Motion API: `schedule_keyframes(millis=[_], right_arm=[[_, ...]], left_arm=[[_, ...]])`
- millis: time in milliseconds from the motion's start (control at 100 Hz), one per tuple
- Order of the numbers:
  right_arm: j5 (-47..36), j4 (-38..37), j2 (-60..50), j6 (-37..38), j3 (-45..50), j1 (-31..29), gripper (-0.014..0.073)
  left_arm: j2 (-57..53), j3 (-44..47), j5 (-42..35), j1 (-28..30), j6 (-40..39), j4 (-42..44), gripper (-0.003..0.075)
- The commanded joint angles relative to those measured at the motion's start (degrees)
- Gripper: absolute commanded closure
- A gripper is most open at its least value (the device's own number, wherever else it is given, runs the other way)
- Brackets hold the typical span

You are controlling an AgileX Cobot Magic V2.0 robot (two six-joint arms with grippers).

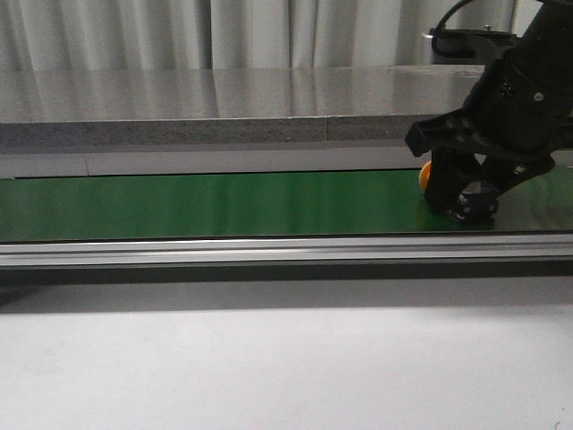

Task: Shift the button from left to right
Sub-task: 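Grasp the button at the belt end with the right gripper, then carry the button off the belt into the green tray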

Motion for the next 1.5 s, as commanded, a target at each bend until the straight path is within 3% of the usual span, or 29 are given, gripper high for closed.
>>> schedule_keyframes(millis=[0,230,460,610,800,1030,1490], right_arm=[[1.19,0.4,-3.27,-0.33,-3.68,-0.32,0.0398],[7.81,-6.09,-7.19,-0.33,-11.22,-5.28,0.0398],[7.77,-14.17,-7.54,-0.33,-16.37,-18.97,0.0398],[4.62,-14.42,-6.16,-0.33,-16.37,-28.58,0.0398],[5.87,-14.41,-1.54,-0.4,-16.37,-36.14,0.0398],[6.99,-14.11,3.89,-3.8,-16.37,-37.0,0.0398],[11.24,-6.37,10.75,-10.76,-16.37,-36.81,0.0398]], left_arm=[[0.48,-1.67,-4.74,-0.33,0.12,-0.46,0.0741],[0.48,-1.67,-4.74,-0.33,0.12,-0.46,0.0741],[0.48,-1.67,-4.74,-0.33,0.12,-0.46,0.0741],[0.48,-1.67,-4.74,-0.33,0.12,-0.46,0.0741],[0.48,-1.67,-4.74,-0.33,0.12,-0.46,0.0741],[0.48,-1.67,-4.74,-0.33,0.12,-0.46,0.0741],[0.48,-1.67,-4.74,-0.13,0.12,-0.46,0.0741]])
